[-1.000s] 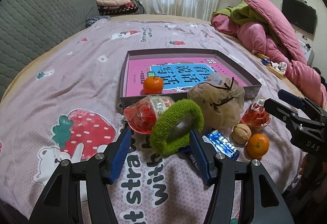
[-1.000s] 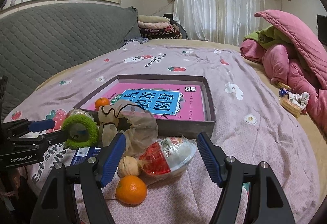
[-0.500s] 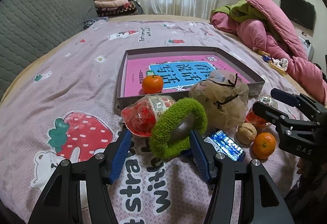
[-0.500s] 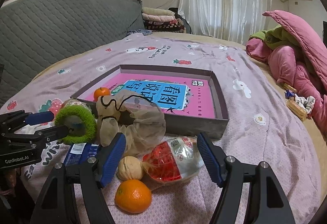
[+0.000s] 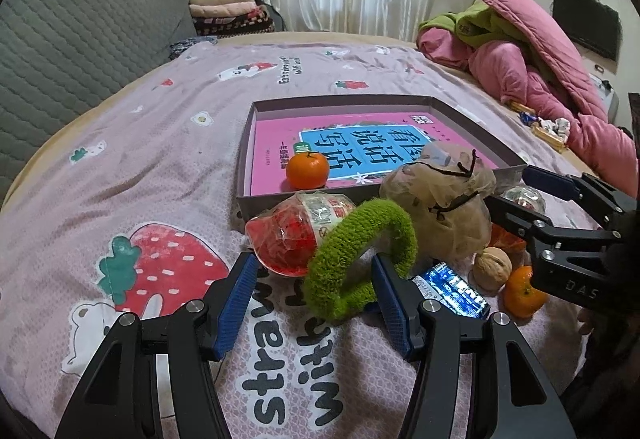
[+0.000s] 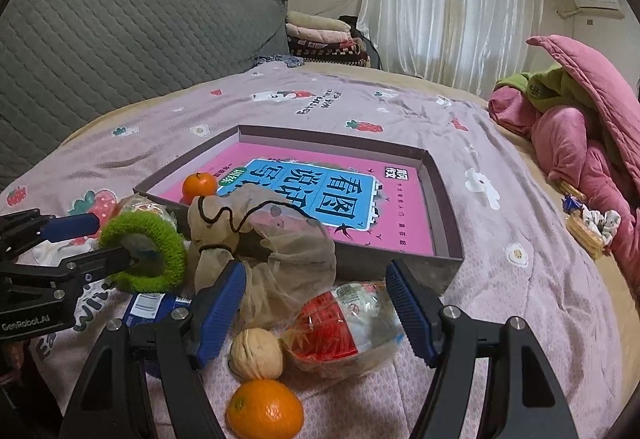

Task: Organize objects
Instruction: 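Grasp the green ring with the left gripper while the right gripper grasps the mesh sponge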

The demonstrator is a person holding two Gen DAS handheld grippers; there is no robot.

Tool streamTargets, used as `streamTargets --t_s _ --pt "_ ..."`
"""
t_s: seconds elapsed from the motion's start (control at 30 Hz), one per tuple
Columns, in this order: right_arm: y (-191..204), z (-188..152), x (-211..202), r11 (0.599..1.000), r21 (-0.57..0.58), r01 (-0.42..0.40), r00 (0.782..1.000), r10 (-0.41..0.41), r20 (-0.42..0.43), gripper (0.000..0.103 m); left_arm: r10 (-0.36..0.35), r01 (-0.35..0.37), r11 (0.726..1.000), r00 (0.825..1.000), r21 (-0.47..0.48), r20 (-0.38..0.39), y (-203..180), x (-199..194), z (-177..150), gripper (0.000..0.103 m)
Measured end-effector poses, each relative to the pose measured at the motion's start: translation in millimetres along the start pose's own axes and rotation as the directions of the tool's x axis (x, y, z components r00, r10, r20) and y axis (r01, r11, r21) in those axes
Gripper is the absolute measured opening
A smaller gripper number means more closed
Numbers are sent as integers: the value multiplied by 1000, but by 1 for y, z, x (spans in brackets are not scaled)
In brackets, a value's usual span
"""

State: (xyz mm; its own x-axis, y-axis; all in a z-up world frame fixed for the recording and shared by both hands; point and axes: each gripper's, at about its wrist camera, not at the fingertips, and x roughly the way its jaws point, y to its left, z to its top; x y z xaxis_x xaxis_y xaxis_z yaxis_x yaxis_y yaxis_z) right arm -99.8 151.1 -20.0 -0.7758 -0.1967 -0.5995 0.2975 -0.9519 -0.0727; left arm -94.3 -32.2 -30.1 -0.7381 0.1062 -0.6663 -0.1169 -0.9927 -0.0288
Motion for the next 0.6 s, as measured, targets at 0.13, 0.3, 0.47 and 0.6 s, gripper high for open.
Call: streamTargets --t_s 0.13,0.3,0.47,0.6 --pt "3 5 10 1000 -24 12 1000 -12 -15 72 1 -1 1000 1000 -5 3 1 1 2 61" --pt "6 10 20 998 -56 19 999 -21 -35 72 -5 5 1000 1000 -5 11 2 3 2 61" --pt "8 16 28 997 -73 14 999 -17 -41 72 -15 15 1000 1000 -8 11 1 6 4 61" --pt "11 18 34 996 -91 -1 999 -2 -39 71 -21 21 1000 1000 -6 11 1 6 4 61"
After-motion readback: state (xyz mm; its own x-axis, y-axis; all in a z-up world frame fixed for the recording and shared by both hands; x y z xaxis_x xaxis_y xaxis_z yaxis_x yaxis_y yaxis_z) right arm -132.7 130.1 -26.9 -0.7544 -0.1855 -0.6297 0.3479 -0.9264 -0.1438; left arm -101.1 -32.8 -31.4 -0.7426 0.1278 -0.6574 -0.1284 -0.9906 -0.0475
